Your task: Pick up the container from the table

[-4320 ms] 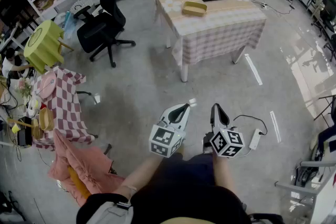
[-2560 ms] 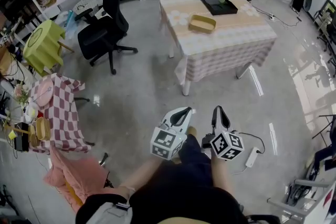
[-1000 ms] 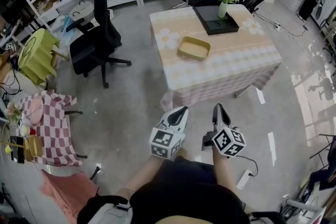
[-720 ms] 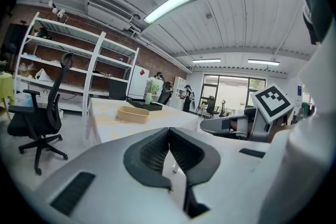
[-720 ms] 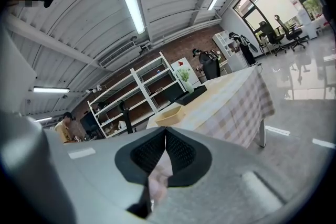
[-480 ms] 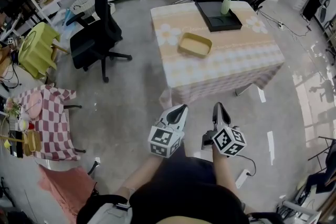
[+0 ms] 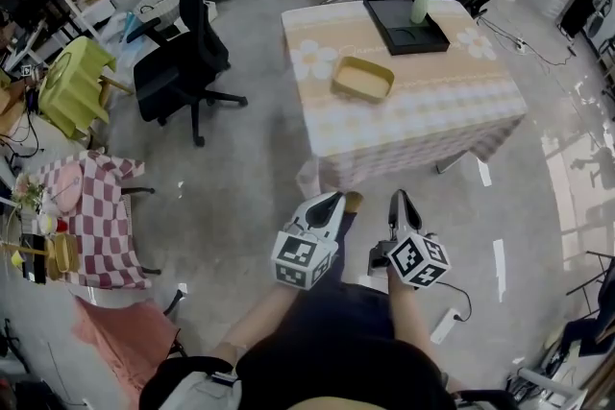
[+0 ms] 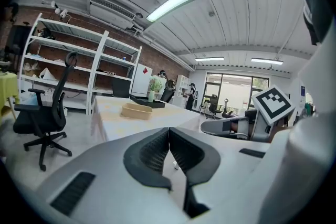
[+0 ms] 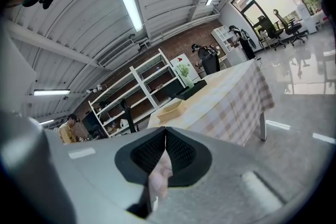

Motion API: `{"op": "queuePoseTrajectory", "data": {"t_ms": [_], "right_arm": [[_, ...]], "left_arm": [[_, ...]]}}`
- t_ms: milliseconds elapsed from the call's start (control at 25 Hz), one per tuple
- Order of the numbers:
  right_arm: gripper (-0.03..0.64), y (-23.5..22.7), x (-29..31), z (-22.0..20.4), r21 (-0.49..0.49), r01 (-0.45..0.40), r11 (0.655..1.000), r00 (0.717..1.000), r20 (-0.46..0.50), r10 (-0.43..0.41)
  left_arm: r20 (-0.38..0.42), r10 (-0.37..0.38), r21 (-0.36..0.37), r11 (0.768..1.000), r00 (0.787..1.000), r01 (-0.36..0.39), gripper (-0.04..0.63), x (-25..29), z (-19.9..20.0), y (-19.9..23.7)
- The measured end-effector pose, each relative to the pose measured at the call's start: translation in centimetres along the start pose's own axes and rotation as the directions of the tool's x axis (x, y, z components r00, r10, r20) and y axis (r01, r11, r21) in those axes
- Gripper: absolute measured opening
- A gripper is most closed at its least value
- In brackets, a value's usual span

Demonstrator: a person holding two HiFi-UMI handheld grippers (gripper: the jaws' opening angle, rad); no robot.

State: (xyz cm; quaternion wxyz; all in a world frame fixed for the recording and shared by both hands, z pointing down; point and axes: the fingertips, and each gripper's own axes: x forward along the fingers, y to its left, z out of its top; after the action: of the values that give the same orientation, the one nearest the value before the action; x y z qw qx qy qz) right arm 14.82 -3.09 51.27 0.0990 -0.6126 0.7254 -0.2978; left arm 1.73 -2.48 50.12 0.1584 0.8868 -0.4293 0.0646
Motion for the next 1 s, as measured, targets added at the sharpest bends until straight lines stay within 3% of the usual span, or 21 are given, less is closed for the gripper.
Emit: {"op": "queuePoseTrajectory", "data": {"t_ms": [400, 1000], "right_arm": [[0.005, -0.7, 4.2, 1.6, 0.007, 0.005, 1.0, 1.0, 0.013, -0.005], [0.005, -1.6, 14.2, 7.3, -0.049, 0.003, 0.999, 1.0, 0.005, -0.003]], "left_arm": [[0.002, -0.019, -0.012, 1.0, 1.0, 0.019, 0.009, 3.9, 1.7, 1.9], [0.031, -0.03, -0.015, 0.999, 0.999, 0.031, 0.009, 13.4, 7.9, 6.9]]}}
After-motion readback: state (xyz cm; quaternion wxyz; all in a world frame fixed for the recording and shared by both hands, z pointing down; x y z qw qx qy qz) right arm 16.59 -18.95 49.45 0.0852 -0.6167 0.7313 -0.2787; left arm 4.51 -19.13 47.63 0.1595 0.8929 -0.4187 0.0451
